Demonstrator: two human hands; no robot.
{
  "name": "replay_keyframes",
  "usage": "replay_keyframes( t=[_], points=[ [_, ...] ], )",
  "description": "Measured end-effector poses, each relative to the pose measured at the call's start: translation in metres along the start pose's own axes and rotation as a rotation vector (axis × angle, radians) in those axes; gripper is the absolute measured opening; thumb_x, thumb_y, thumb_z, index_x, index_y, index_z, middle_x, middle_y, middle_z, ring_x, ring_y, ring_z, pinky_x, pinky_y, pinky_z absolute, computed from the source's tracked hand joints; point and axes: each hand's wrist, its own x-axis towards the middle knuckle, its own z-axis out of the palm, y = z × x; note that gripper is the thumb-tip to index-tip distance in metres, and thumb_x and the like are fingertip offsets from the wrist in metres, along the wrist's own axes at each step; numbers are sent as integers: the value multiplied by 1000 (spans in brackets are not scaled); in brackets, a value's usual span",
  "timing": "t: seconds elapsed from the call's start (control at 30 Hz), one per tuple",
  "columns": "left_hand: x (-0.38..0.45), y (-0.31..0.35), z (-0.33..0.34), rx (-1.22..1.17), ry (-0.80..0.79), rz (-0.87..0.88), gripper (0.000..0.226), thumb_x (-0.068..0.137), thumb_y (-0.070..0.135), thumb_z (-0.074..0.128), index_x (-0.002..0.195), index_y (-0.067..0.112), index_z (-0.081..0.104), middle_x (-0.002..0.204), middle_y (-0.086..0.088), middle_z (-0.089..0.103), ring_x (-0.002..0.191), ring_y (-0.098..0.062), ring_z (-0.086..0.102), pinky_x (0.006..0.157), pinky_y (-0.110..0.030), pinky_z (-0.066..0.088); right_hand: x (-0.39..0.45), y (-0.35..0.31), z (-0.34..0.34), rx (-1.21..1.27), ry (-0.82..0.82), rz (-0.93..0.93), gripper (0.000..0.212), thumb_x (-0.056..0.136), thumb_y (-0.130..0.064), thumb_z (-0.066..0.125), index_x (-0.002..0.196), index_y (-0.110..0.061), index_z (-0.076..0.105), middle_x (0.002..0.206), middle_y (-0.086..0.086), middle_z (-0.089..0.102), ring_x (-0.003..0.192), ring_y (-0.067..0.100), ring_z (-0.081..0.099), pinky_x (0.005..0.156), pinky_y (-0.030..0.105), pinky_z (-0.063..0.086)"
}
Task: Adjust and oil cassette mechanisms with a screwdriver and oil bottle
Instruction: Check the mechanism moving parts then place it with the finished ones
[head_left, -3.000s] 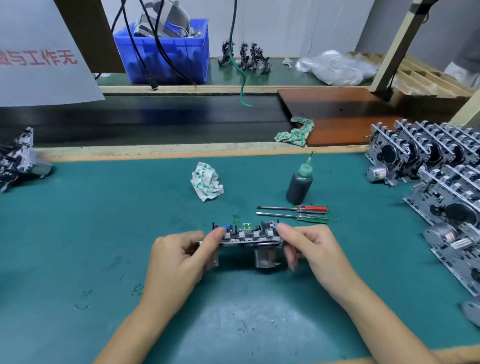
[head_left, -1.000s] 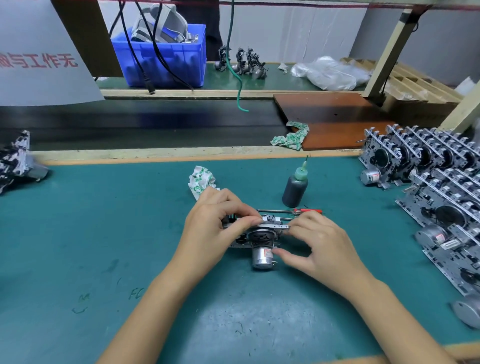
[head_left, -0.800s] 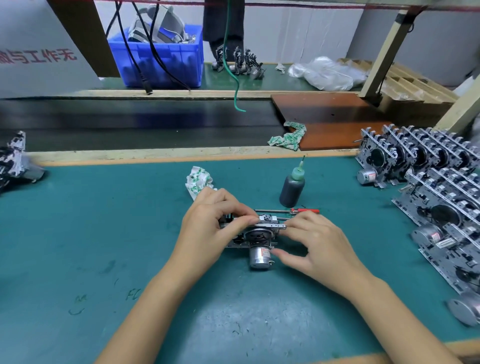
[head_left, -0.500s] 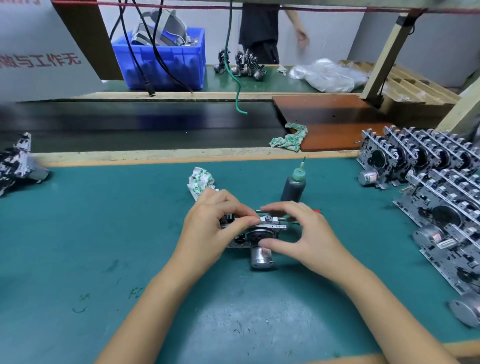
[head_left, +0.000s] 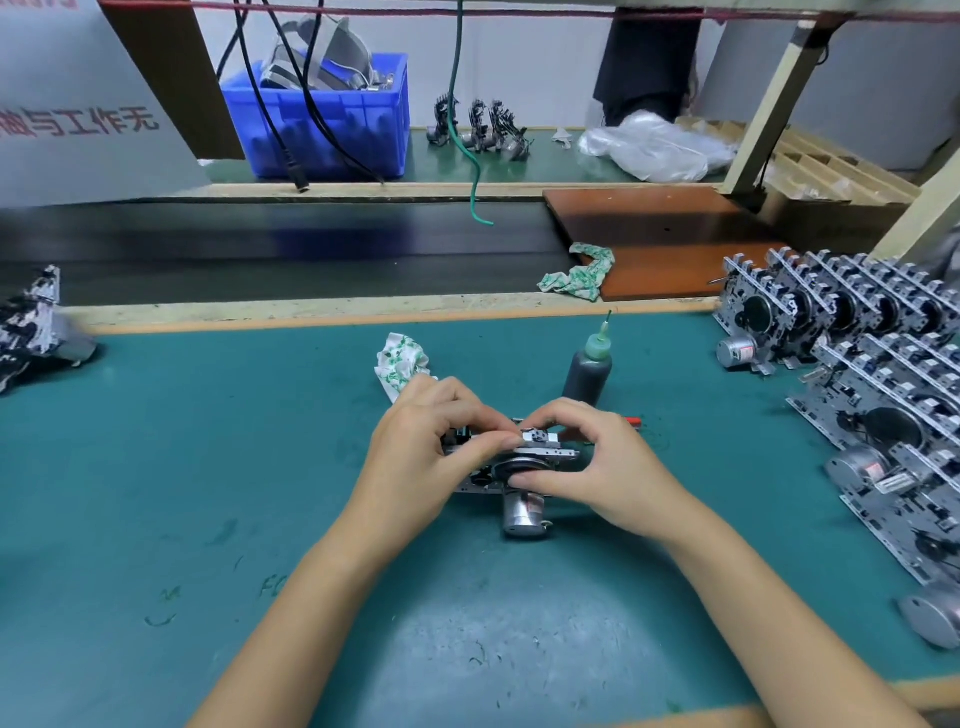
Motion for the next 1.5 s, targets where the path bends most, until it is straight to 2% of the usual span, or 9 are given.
replay_keyframes(
  t=[0.27,0.4,0.6,0.73,0.9,1.03,1.13,1.37,1.5],
  points=[
    [1,1,2,15,7,-23,13,77,37,66,73,49,64,74,9,58,83,-9,45,72,-15,35,-15,7,-8,-298,77,-39,44,69,-48,77,110,-38,63,102,-24,61,104,-3,50,90,20,40],
    [0,0,2,23,20,-13,15,77,37,66,72,51,63,75,9,58,83,-9,46,72,-15,35,-25,11,-3,-634,204,-208,35,70,-47,70,79,-13,71,81,-5,67,83,19,61,70,32,50],
    [1,0,2,30,18,-13,14,77,37,66,73,50,63,73,10,58,83,-11,46,72,-16,35,-24,15,-7,-658,189,-197,30,72,-45,68,80,-16,74,79,-9,67,82,17,61,69,31,50],
    [1,0,3,28,23,-10,14,77,36,66,73,50,63,72,9,58,82,-10,46,72,-17,35,-24,19,-5,-597,165,-146,29,73,-44,73,84,-18,74,83,-12,65,87,13,59,74,33,50],
    [1,-1,3,31,17,-7,14,77,37,66,74,50,63,73,9,59,83,-11,46,73,-18,36,-15,14,-1,-194,86,-1,43,68,-44,80,104,-44,57,99,-28,58,102,-5,51,86,11,36],
    [1,0,2,34,5,-4,13,78,38,65,74,50,63,73,8,60,83,-11,46,75,-16,35,-5,10,8,101,45,24,35,69,-20,84,93,-36,64,96,-11,67,97,11,61,90,32,45],
    [1,0,2,34,3,-2,14,78,36,66,74,49,63,73,8,59,83,-11,46,73,-15,34,-4,12,8,142,34,32,33,69,-18,84,92,-33,65,94,-8,67,94,14,62,89,34,47],
    [1,-2,1,23,1,17,15,79,34,65,75,49,63,73,10,60,82,-13,48,74,-18,37,-5,11,10,134,25,50,33,70,-20,82,93,-34,63,92,-10,64,91,3,59,83,16,41],
    [0,-2,3,33,16,11,15,78,35,65,75,49,63,72,8,59,82,-12,47,73,-15,35,-19,14,5,-28,114,106,45,70,-43,77,112,-40,60,97,-21,64,103,-1,56,90,17,40]
  ],
)
